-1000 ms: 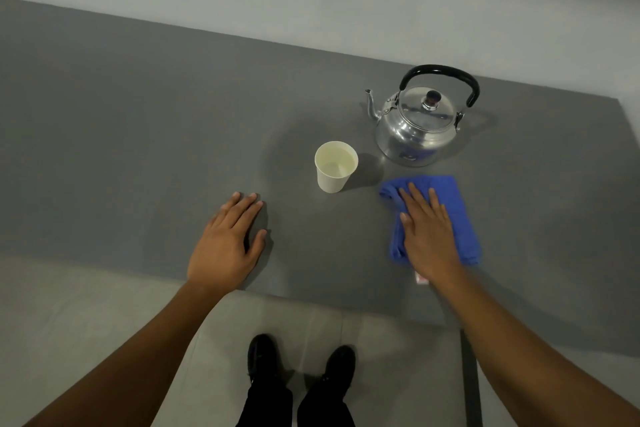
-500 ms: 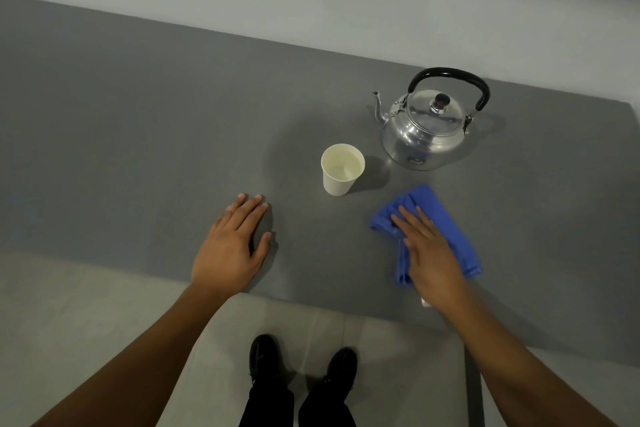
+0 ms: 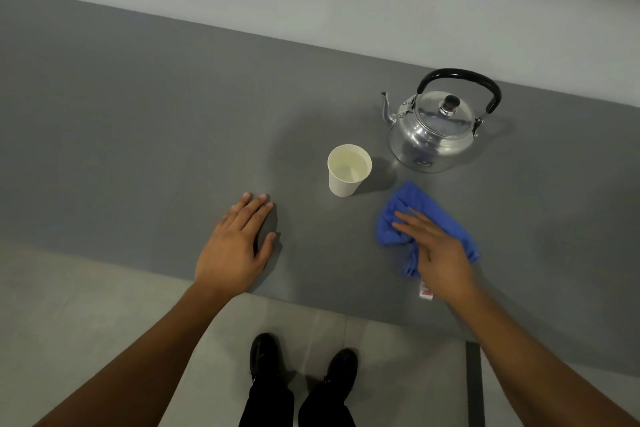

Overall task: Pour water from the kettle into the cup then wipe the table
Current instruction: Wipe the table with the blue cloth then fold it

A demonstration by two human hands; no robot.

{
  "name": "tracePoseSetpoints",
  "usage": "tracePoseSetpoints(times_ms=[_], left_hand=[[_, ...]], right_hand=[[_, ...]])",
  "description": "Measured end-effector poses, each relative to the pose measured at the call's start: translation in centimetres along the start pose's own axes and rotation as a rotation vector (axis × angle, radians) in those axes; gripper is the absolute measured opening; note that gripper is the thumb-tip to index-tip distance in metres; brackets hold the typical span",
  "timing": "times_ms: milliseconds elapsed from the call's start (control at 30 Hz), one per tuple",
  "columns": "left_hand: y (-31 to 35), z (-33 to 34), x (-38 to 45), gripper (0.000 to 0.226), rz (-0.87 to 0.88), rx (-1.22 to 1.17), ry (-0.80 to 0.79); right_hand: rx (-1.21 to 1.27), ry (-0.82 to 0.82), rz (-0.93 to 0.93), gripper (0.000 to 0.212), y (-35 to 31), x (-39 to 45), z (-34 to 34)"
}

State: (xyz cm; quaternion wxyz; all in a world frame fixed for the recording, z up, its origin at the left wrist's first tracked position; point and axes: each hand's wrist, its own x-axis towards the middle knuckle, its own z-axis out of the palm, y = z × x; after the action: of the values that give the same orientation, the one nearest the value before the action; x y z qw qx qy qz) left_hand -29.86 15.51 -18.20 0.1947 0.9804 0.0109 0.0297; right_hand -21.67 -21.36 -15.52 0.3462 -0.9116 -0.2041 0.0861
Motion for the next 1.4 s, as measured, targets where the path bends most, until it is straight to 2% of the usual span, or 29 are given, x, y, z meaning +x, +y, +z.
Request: tracePoseSetpoints(times_ms=[133,233,333,433,500,667,800,933,1067,1200,1300,1400], left_hand=[[-0.1,0.0,0.1,0.061,0.009,0.006,-0.008],[-0.2,-0.1,0.1,0.064,0.037,0.034,-0.025],[-0.9,-0.4,0.1,0.068,0.091,0.051,-0.062],[-2.4,-1.1,0.3,0.071,0.161,0.048,-0.111],[-2.7,-1.4,0.3,0.071,0.173,0.025,-0.113],[-2.6,-1.3,0.5,0.07,0.151,-0.029,-0.059],[-2.8,-1.4,0.5,0.069,0.147,-0.031,-0.061],[-2.5,-1.5,0.5,0.069,0.143,-0.036,-0.067],[-2.5,-1.6,0.4,0.07,0.141,-0.036,-0.068],[-2.5,-1.7,0.4,0.069,0.14,-0.04,-0.066],[-2.6,-1.6,0.4,0.069,0.146,-0.032,-0.063],[-2.7,-1.5,0.4,0.069,0.147,-0.028,-0.059]], right_hand=[[-0.016,0.087,0.09,0.065,-0.5,4.0,0.3],[0.001,0.103,0.104,0.063,-1.9,6.3,1.8],[-0.011,0.044,0.061,0.064,-2.3,5.4,2.7],[-0.042,-0.092,-0.058,0.057,-1.5,2.6,1.9],[-0.039,-0.118,-0.096,0.052,-0.6,1.2,0.6],[-0.01,0.083,0.018,0.055,-0.1,3.0,-0.2],[-0.021,0.138,0.097,0.051,-2.0,6.1,1.9],[-0.014,0.033,-0.002,0.053,-3.2,4.0,3.6],[-0.026,-0.073,-0.137,0.044,-2.0,0.1,1.8],[0.0,0.032,-0.011,0.046,-0.4,1.7,-0.3],[-0.007,0.101,0.094,0.052,-1.0,5.3,0.5],[-0.029,0.095,0.083,0.055,-2.2,7.0,2.6]])
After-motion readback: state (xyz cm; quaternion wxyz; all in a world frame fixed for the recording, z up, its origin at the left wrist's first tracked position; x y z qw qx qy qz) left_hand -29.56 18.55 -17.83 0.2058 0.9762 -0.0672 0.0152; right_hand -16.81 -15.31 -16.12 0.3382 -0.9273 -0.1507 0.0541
